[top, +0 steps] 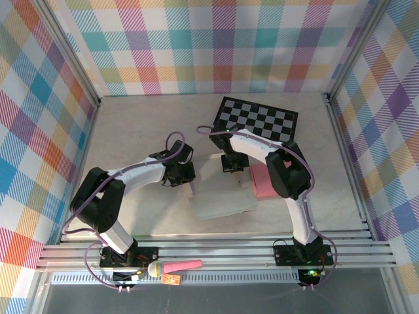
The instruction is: Fold the paper box
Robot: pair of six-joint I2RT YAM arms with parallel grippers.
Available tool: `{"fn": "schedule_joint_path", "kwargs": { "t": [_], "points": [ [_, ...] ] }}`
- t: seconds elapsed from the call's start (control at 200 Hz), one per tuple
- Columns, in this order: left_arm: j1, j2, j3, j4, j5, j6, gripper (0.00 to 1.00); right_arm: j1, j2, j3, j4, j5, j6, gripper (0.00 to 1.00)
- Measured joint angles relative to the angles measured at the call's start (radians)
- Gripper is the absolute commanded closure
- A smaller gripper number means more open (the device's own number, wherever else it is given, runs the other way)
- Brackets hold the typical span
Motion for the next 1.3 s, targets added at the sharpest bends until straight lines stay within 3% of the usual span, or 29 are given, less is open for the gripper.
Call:
{"fn": "schedule_joint_path", "kwargs": {
  "t": [0.34,0.745,0.9,1.105,1.3],
  "points": [
    [-0.002,0.001,0.012,-0.008,0.002,0.003,1.0,0.04,0.011,0.039,-0.054,0.098,0.002,1.0],
    [-0.003,0.078,0.056,-0.046,-0.007,0.034,0.86,0.044,-0.011,-0.023,-0.035,0.048,0.034,1.0],
    [-0.004,0.109,0.099,-0.094,-0.039,0.057,0.89,0.043,-0.016,-0.029,-0.032,0.035,0.055,1.0],
    [-0.056,0.159,0.203,-0.214,-0.154,0.114,0.98,0.044,-0.046,-0.058,-0.013,-0.005,0.108,1.0],
    [-0.134,0.237,0.299,-0.328,-0.312,0.146,1.0,0.044,-0.072,-0.086,-0.011,-0.047,0.167,1.0]
  ]
}}
